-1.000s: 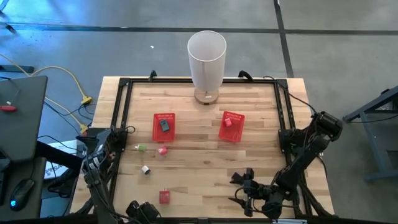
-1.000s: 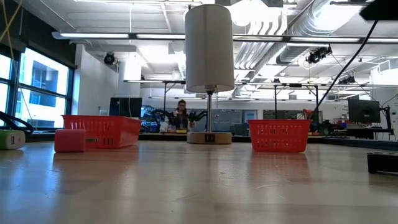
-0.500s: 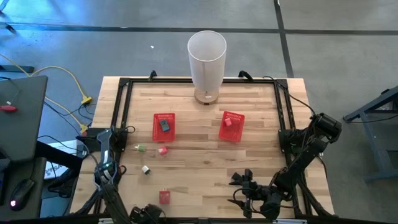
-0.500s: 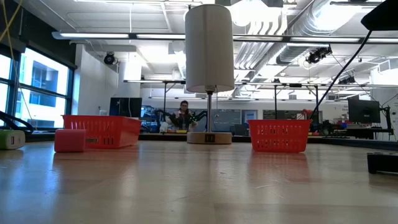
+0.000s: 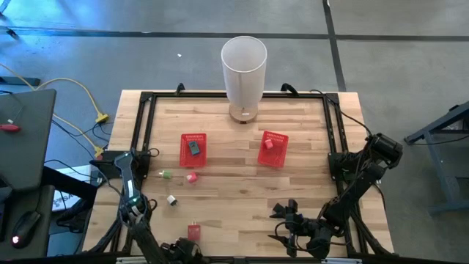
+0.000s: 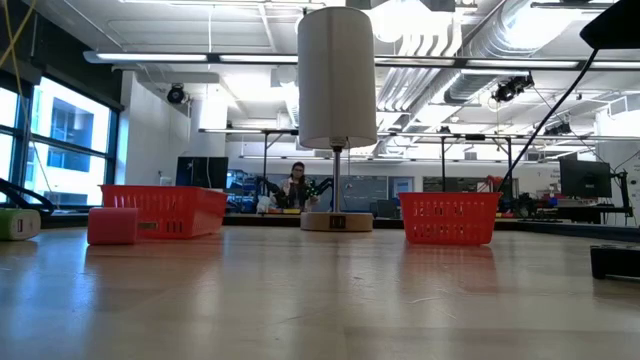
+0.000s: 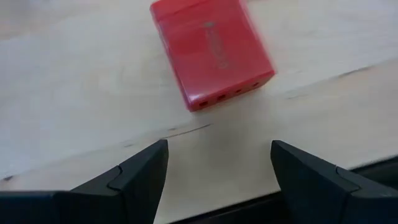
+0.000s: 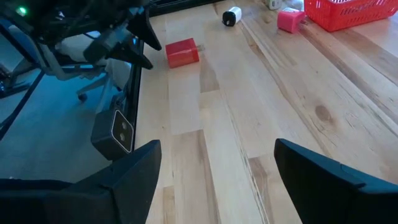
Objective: Pick & Place Office items
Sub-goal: Put the red charger adapter into the right red bin
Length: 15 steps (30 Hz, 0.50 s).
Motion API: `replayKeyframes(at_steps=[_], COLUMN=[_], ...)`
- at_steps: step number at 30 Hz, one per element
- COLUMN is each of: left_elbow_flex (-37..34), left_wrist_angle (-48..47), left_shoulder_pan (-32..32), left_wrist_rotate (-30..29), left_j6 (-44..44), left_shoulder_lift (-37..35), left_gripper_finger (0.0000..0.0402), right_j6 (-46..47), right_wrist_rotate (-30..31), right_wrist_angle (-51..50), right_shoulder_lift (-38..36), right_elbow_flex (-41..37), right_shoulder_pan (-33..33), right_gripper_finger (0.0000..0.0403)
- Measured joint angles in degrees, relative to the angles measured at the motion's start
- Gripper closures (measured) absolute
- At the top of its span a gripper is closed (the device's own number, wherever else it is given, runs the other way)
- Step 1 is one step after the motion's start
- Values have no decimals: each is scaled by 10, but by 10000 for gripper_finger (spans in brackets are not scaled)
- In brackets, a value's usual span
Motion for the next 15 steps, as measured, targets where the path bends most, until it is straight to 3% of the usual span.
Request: replayKeyframes(at_steps=[15], left_elbow_flex=[0], left_wrist_angle=[2], left_shoulder_pan=[4], left_wrist_rotate=[8], left_j6=[-9], left_shoulder_lift=[0], left_gripper_finger=[126], right_j6=[0], right_wrist_rotate=[0], right_wrist_angle=[5], right_shoulder_lift=[0], right_elbow_flex=[0], right_shoulder_pan=[0], right_gripper_finger=[102])
